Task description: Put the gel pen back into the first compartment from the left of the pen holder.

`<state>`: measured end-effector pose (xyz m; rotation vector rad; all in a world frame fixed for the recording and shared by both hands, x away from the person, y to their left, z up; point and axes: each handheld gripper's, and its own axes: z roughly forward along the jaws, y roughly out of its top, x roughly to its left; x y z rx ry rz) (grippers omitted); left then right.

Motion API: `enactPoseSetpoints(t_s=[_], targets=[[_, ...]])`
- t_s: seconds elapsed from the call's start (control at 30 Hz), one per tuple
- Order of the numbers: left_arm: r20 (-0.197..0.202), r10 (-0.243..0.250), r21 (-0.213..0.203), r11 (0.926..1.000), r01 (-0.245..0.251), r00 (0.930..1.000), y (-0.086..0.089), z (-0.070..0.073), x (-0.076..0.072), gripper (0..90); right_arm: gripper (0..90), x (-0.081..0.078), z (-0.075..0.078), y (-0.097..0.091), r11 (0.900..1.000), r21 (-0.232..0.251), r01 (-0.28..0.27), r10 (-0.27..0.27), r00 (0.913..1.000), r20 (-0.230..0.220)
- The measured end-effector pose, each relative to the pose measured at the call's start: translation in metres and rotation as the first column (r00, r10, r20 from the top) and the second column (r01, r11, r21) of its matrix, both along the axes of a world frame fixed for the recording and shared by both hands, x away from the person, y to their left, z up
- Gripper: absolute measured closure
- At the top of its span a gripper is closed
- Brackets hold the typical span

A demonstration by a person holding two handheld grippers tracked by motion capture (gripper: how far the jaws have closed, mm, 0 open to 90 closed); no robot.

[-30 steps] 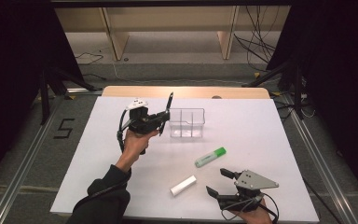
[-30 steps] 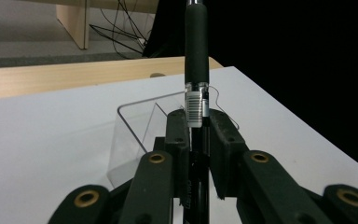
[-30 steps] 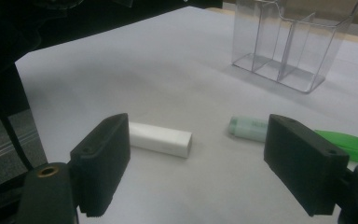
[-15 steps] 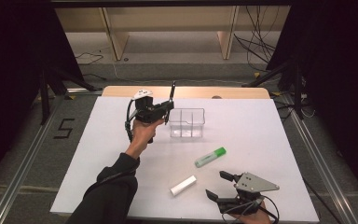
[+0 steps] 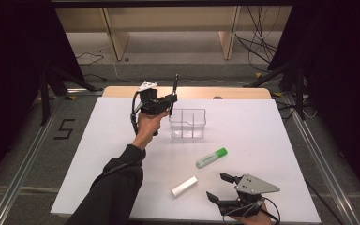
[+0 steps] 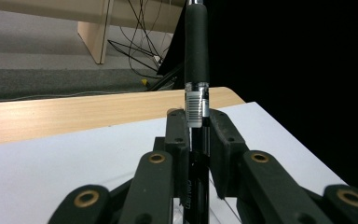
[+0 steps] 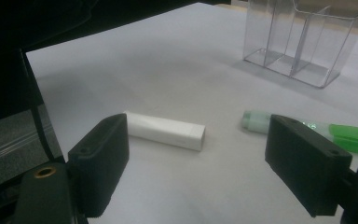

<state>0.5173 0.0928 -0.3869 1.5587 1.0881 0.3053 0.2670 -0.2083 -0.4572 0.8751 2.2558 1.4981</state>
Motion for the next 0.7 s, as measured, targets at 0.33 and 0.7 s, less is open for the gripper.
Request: enactPoseSetpoints(t_s=[0.33,0.7], targets=[[0.009,-0.006,0.024,0.9997,0.005,0.9999,-0.010,-0.007,0.007,78.8,22.9,-0.001,0.000,0.001,1.0000,-0.004,-0.006,0.006,1.0000,0.002],[0.018,-0.009,0.040,0.9992,0.009,0.9998,-0.016,-0.019,0.008,78.7,23.0,-0.001,-0.001,0.001,1.0000,-0.002,-0.006,0.006,1.0000,0.001]])
